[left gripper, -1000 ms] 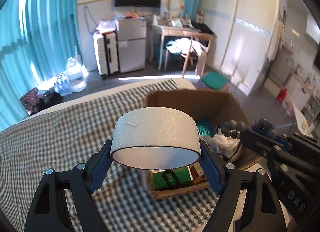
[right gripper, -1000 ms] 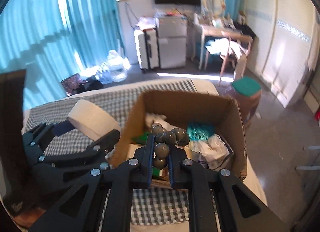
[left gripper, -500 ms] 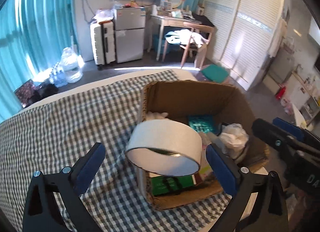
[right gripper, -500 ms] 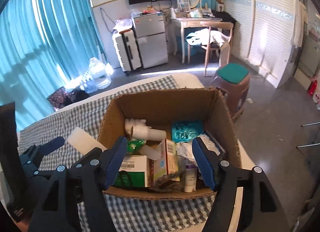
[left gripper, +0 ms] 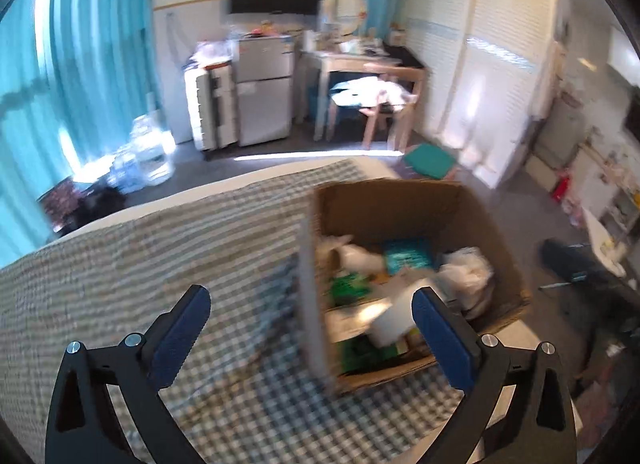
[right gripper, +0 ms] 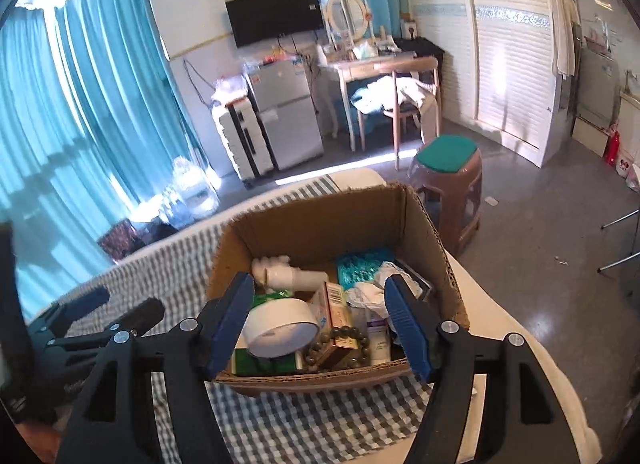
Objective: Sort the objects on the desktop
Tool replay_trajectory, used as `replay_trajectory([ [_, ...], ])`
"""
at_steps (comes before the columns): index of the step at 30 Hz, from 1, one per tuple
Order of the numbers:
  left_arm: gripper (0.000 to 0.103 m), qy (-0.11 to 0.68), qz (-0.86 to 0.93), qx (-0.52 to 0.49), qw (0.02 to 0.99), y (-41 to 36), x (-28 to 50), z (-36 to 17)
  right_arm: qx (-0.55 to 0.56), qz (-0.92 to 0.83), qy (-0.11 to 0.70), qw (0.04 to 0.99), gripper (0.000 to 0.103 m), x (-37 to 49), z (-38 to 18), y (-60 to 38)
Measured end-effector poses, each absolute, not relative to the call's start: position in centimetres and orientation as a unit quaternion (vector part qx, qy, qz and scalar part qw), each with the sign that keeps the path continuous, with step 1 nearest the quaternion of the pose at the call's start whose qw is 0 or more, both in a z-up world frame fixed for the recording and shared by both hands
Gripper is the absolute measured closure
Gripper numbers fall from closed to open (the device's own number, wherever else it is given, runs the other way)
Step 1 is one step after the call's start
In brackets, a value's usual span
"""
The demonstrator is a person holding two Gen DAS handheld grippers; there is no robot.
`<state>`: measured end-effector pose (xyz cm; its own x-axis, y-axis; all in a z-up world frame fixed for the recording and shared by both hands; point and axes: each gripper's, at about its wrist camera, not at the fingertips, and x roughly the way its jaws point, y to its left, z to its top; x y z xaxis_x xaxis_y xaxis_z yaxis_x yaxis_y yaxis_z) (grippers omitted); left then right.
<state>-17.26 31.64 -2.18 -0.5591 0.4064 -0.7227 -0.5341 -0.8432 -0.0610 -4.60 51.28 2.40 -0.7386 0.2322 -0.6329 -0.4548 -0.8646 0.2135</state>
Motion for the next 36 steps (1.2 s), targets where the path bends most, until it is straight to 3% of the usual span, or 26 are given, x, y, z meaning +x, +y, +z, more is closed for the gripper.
replay_trajectory([
  [2, 0.000, 0.086, 0.886, -0.391, 0.234, 29.5, -17.6, -2.4, -0.290, 0.924, 0.186, 0.169, 0.035, -3.9, 2.6, 50.5],
  [10, 0.000, 0.032, 0.922, -0.372, 0.097, 19.4, -16.8, -3.2, -0.226, 0.953, 0.177, 0.098, 0.000, -3.4, 0.7, 45.1],
  [17, 0.000, 0.043, 0.919, -0.387, 0.069, 16.8, -14.4, -7.3, -0.257, 0.947, 0.170, 0.089, 0.000, -4.9, -6.4, 40.1],
  [26, 0.000, 0.028, 0.926, -0.374, 0.035, 14.9, -14.6, -8.0, -0.284, 0.952, 0.086, 0.071, 0.000, -7.4, -6.7, 36.6],
  [36, 0.000, 0.034, 0.923, -0.382, 0.041, 14.9, -15.2, -8.6, -0.289, 0.951, 0.081, 0.072, 0.000, -7.9, -6.6, 35.9],
])
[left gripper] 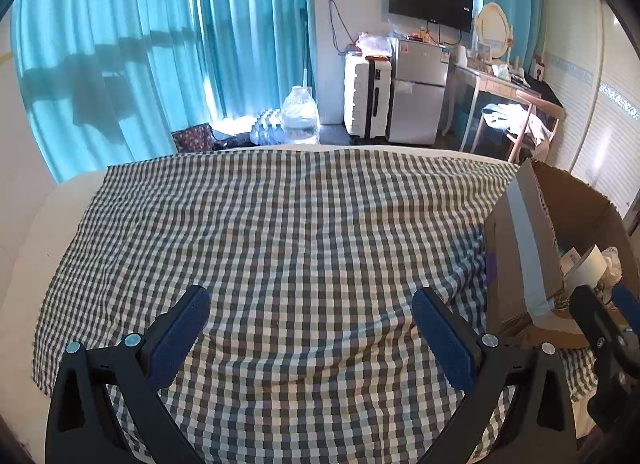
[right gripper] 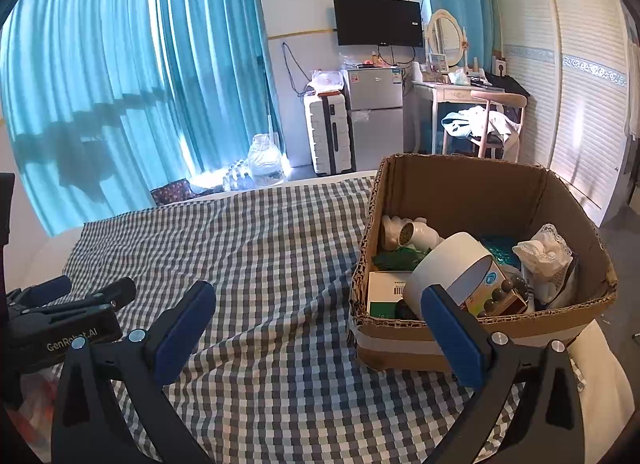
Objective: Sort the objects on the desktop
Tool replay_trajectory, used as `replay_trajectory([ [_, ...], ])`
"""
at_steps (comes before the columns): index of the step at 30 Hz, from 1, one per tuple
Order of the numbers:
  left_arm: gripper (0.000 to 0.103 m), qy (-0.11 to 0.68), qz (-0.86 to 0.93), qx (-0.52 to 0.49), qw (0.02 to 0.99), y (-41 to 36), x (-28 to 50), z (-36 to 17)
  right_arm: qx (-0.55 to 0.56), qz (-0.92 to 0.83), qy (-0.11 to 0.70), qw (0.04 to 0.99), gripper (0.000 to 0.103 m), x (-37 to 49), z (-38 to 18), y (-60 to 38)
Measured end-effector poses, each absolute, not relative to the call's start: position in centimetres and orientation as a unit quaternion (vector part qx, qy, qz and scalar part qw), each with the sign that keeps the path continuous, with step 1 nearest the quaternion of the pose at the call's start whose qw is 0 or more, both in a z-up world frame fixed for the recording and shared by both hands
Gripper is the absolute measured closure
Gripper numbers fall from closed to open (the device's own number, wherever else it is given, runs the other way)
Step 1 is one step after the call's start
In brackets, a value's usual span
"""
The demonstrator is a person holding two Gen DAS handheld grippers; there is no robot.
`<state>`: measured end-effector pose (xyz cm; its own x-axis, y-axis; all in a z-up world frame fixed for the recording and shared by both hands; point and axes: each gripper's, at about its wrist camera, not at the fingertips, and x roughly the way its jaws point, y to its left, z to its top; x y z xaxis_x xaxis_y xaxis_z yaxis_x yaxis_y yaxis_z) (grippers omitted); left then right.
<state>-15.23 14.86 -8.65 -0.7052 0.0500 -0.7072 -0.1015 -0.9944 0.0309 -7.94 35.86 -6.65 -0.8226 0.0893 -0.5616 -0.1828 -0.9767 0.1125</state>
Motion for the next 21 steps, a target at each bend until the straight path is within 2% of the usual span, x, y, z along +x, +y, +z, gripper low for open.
replay_trajectory([
  [21, 0.000, 0.044, 0.919, -0.385, 0.074, 15.3, -15.6, -9.5, -0.294, 0.948, 0.080, 0.091, 0.000, -9.1, -6.9, 35.8],
])
